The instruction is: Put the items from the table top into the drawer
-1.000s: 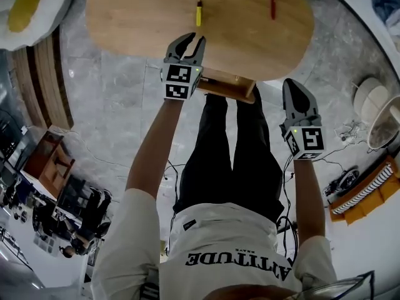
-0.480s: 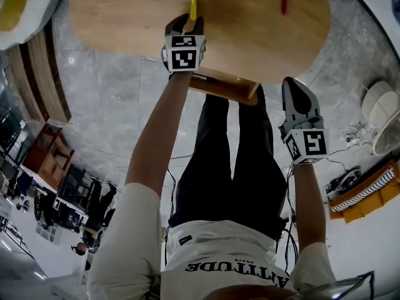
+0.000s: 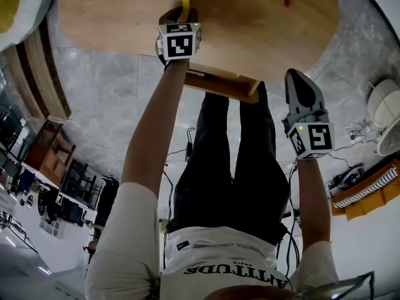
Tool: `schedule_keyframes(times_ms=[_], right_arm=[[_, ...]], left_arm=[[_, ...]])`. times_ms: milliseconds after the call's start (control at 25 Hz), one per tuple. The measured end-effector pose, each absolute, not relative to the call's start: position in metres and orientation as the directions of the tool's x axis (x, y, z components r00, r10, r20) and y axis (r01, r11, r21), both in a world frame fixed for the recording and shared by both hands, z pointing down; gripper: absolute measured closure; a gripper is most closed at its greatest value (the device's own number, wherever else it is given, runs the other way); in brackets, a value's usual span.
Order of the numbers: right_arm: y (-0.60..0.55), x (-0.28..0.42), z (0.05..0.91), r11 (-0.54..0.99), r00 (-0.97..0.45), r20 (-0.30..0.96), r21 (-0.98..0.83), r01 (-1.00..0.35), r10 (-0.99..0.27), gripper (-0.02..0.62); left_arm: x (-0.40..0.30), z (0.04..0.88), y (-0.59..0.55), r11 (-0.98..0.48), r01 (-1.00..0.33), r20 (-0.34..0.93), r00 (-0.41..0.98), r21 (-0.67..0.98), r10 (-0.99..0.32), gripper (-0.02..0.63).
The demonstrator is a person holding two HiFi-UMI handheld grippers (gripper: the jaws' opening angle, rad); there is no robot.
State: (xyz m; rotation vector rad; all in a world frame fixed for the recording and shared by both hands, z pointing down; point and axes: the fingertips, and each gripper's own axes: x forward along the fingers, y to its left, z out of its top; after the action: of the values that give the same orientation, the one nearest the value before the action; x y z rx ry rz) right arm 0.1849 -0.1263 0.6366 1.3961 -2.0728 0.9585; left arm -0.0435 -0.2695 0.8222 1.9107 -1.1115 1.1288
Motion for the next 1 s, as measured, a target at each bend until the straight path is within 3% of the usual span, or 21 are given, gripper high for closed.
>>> schedule_keyframes(times_ms=[120,1000], right_arm=[[-0.129,0.188,0.646,0.238,-0.377,0.703,-0.292,-0.926,-0.603,0.575],[-0.123,0.177,0.663,0.268,-0.416,0.703,-0.319,-0.909,-0.577,0.575]], left_arm=[[-0.049,0.825,-0.271,-0.415,-0.905,0.899,0.260,0.099,-0.351,0.522],[-0.038,0.784,-0.233,-0.505,-0.854,0.831,0.369,0.127,-0.416,0.528]])
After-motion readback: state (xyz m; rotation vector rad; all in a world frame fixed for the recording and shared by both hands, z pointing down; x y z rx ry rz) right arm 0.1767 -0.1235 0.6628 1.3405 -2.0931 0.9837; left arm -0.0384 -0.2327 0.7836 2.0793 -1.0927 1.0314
